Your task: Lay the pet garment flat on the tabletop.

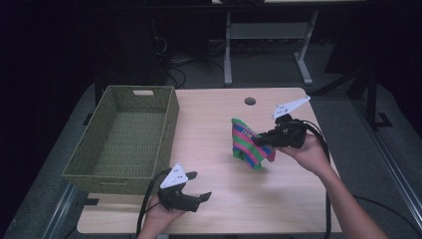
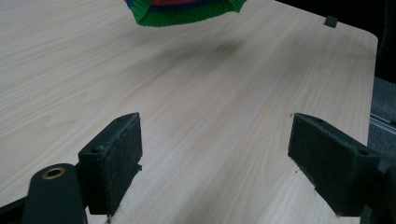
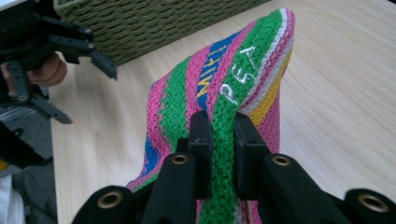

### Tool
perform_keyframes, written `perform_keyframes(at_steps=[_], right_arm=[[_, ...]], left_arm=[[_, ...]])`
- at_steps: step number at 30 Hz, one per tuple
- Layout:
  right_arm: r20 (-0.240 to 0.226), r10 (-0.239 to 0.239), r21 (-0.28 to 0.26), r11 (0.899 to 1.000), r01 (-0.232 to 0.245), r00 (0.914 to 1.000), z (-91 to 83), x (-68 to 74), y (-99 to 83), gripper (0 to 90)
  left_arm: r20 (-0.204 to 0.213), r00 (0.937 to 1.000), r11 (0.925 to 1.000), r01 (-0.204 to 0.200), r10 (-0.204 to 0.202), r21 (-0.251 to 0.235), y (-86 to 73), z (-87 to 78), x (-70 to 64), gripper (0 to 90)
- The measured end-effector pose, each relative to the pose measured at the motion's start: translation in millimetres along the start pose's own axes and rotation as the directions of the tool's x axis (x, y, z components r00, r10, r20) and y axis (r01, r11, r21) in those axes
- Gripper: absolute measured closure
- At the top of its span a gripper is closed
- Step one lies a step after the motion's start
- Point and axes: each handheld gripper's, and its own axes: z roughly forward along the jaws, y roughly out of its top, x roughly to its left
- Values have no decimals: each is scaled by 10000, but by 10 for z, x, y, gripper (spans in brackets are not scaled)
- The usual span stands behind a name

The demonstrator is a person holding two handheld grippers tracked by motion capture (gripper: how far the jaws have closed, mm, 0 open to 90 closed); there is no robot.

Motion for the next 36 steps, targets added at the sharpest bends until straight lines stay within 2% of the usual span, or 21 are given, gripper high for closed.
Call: perform_keyframes(at_steps=[12,16,23,24,28,36], right_arm=[[-578,-551,25,9985,553,9968,-47,292,-89,798],[-730,-605,2,9982,607,9955,-66,347,-97,798],[-1081,-941,-28,9955,943,9897,-74,489,-122,797],[-1252,-1007,-10,9948,1014,9870,-55,546,-134,797],[-1419,-1273,33,9916,1291,9817,-21,635,-156,797],[-1775,-1470,67,9886,1505,9731,14,791,-221,796]], left_arm=[[-115,9999,10000,58,-58,-56,-5,-35,35,172],[-154,9999,10000,65,-66,-40,-6,-45,44,172],[-260,9996,9998,141,-144,-115,-10,-70,71,172],[-268,9995,9998,154,-157,-118,-11,-78,80,172],[-284,9992,9995,264,-269,-173,-13,-86,79,172],[-266,9993,9995,244,-249,-200,-15,-80,72,172]])
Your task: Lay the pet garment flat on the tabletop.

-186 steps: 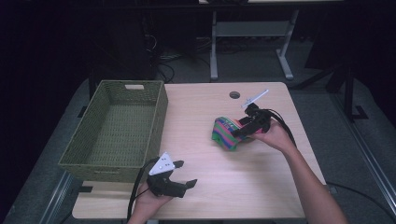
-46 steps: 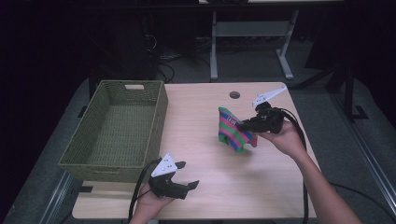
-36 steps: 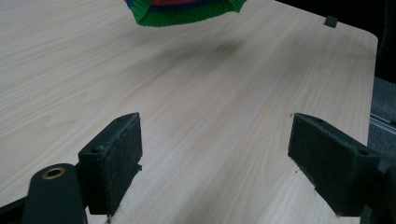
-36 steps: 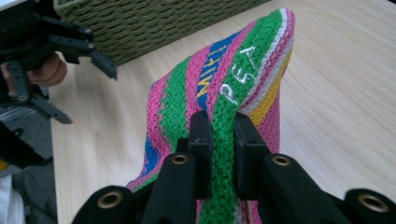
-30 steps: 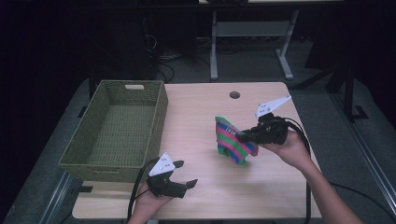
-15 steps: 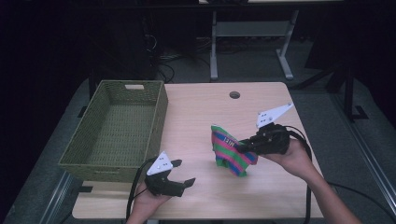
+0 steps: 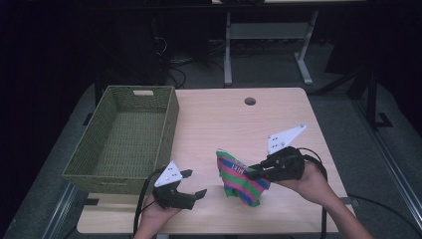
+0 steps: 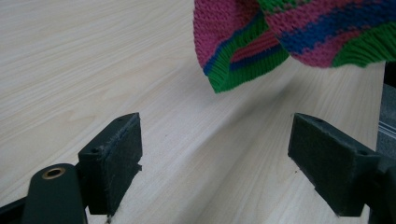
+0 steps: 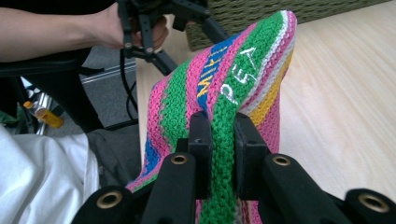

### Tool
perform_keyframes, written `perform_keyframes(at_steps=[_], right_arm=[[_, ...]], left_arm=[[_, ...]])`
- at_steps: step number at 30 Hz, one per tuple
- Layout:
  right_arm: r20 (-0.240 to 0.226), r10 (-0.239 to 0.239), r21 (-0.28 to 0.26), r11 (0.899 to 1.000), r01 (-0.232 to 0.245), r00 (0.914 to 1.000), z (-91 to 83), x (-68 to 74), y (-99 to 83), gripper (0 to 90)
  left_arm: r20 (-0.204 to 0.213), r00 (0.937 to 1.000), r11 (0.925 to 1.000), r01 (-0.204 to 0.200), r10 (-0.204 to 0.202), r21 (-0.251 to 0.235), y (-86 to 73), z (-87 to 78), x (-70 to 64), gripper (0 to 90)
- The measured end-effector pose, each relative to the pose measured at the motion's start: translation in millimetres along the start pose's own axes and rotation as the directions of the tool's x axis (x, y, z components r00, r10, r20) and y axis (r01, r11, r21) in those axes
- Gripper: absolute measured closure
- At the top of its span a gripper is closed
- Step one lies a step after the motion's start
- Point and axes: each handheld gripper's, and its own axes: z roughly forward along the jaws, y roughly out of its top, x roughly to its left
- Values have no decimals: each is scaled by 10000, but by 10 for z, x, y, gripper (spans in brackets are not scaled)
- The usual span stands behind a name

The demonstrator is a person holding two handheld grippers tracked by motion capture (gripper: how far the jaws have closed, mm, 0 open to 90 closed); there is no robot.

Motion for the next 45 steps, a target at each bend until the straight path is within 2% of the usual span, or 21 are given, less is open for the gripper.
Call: perform_keyframes(at_steps=[7,8,12,24,31,35,38,39,40,45], right_arm=[[-311,-230,22,9997,231,9993,58,87,-13,795],[-514,-214,-3,9998,214,9985,75,108,-25,794],[-754,-237,34,9997,240,9969,114,160,-62,795],[-1154,-147,294,9994,182,9932,237,204,-142,794],[-1292,-76,443,9989,134,9916,339,159,-162,794],[-1382,169,463,9989,-106,9903,362,100,-174,793],[-1528,390,546,9980,-310,9875,409,-29,-206,792],[-1528,390,546,9980,-310,9875,409,-29,-206,792],[-1569,572,499,9975,-500,9860,421,-98,-219,791],[-1682,872,493,9956,-799,9819,446,-215,-231,789]], left_arm=[[-28,10000,10000,-23,22,-32,5,-18,1,172],[-22,10000,10000,-33,33,-25,5,-21,5,172],[-56,10000,10000,21,-21,1,-1,-28,9,172],[-67,10000,10000,54,-54,-2,-6,-20,6,172],[-116,9999,10000,45,-46,-34,-6,-32,10,173],[-106,9999,10000,39,-39,-23,-7,-31,9,173],[-89,10000,10000,11,-12,-32,-6,-27,8,173],[-78,10000,10000,41,-42,-78,-5,-24,5,173],[-78,10000,10000,-4,3,-40,-6,-26,6,172],[-37,10000,10000,24,-24,2,-7,-24,7,173]])
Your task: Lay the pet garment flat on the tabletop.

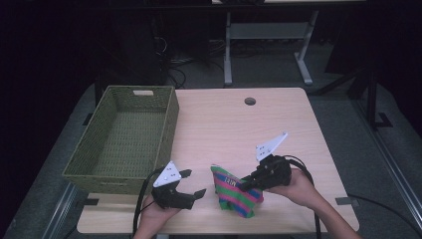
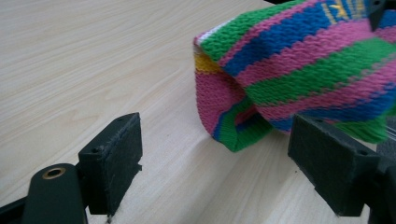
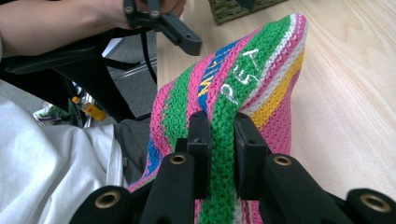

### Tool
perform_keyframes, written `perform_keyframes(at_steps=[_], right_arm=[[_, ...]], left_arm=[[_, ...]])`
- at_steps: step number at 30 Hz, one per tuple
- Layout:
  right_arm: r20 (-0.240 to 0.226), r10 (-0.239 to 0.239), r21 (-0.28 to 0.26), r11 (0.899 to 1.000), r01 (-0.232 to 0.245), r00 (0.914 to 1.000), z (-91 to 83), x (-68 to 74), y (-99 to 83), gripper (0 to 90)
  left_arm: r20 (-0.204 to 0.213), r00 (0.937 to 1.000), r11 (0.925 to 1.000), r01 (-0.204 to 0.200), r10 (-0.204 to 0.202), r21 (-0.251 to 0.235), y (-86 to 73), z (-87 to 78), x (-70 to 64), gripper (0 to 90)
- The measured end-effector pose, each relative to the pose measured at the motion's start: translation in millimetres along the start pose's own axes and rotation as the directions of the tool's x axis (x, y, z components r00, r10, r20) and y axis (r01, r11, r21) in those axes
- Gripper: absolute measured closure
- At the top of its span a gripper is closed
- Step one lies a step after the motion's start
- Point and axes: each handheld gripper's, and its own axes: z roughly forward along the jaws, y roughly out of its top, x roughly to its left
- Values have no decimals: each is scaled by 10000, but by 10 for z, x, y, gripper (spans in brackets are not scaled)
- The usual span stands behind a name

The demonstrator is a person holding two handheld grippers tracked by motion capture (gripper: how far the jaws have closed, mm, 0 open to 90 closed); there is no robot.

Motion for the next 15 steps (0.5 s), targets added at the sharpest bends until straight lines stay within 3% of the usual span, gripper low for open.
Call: perform_keyframes(at_steps=[3,15], right_arm=[[23,222,211,9995,-222,9998,35,-149,-16,786],[-62,1094,344,9934,-1091,9940,115,-515,-77,764]], left_arm=[[20,10000,10000,-8,8,13,1,4,-6,172],[31,10000,10000,-1,1,-3,3,3,-13,173]])
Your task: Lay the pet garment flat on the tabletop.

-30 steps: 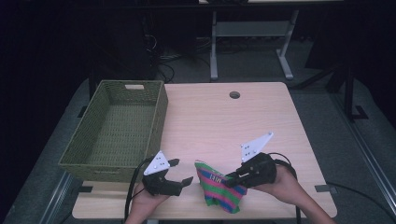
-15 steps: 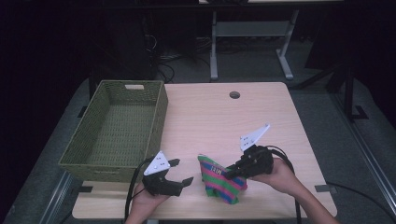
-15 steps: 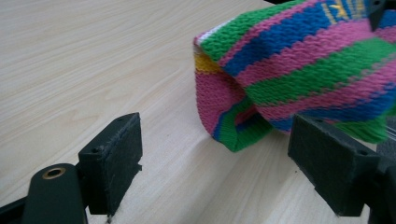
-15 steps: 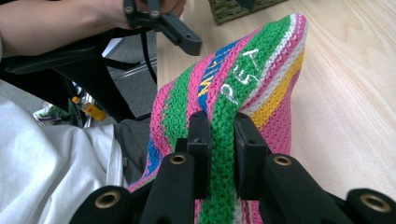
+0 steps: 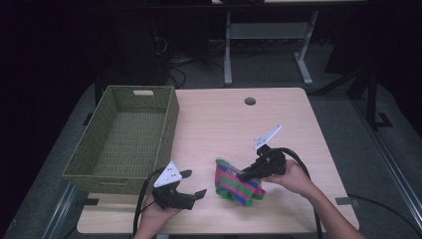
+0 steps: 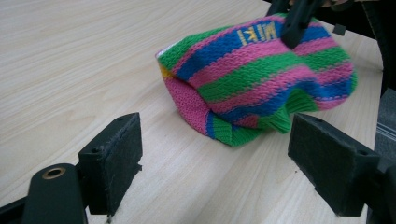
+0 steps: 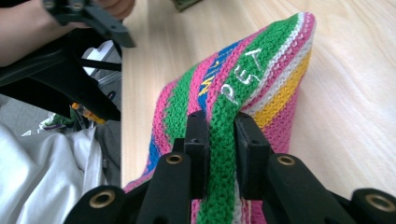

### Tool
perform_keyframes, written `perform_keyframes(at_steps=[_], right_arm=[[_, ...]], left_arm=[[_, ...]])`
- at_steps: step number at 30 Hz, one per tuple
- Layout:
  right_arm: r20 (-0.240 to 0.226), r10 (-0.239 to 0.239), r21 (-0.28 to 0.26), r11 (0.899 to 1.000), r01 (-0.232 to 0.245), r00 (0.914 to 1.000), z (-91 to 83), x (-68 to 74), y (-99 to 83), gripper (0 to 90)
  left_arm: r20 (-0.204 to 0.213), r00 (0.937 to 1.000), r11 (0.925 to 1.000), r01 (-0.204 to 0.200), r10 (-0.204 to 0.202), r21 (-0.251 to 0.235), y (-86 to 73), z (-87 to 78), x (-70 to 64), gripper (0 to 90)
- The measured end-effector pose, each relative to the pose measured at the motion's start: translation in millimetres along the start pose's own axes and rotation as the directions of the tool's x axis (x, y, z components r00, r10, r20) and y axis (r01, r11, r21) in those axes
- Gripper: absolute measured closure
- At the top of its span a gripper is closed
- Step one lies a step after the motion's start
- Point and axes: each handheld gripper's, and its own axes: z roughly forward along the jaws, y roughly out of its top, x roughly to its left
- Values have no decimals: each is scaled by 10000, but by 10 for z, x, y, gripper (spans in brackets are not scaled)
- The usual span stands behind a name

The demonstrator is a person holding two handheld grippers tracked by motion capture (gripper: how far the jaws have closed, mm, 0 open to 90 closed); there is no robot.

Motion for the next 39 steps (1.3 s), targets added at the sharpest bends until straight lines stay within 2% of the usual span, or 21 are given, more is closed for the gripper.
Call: perform_keyframes(at_steps=[1,8,12,17,19,20,24,27,29,30,32,34,37,39], right_arm=[[18,170,-96,9998,-170,9999,-5,-58,-7,759],[413,498,-30,9988,-497,9979,-36,-193,-6,735],[573,734,-217,9971,-723,9957,-50,-312,-38,717],[715,966,-325,9950,-944,9928,-41,-386,-50,680],[838,1098,-335,9937,-1073,9904,-44,-415,-51,657],[1087,1135,-307,9934,-1108,9876,-64,-433,-45,631],[1250,1185,-406,9926,-1143,9851,-109,-435,-30,592],[1693,1006,-289,9949,-971,9804,-151,-395,-11,569],[1747,1050,-293,9944,-1014,9790,-159,-385,-12,557],[2024,1040,-296,9945,-1000,9738,-182,-378,-17,541],[2076,991,-268,9951,-956,9732,-196,-380,-21,537],[2295,965,-397,9952,-898,9685,-239,-361,-37,532],[2421,866,-487,9958,-770,9664,-283,-320,-45,537],[2365,815,-534,9961,-708,9682,-293,-297,-53,540]], left_arm=[[3,10000,10000,2,-2,-11,0,-1,1,173],[22,10000,10000,-24,24,-16,0,2,11,173],[25,10000,10000,-15,15,-20,0,0,6,172],[49,10000,10000,-38,38,15,0,5,5,172],[55,10000,10000,-48,48,25,0,6,6,173],[63,10000,10000,16,-16,40,-2,7,3,173],[77,10000,10000,-1,1,22,-1,9,2,172],[78,10000,10000,-21,21,42,0,13,0,172],[80,10000,10000,-36,36,49,-1,15,-1,172],[90,10000,10000,-39,38,60,-1,15,-4,173],[100,9999,10000,-35,35,59,-1,17,-5,172],[111,9999,10000,-29,28,70,-1,22,-8,172],[119,9999,10000,-31,30,65,-2,30,-11,173],[135,9999,9999,-33,31,108,-2,34,-11,173]])
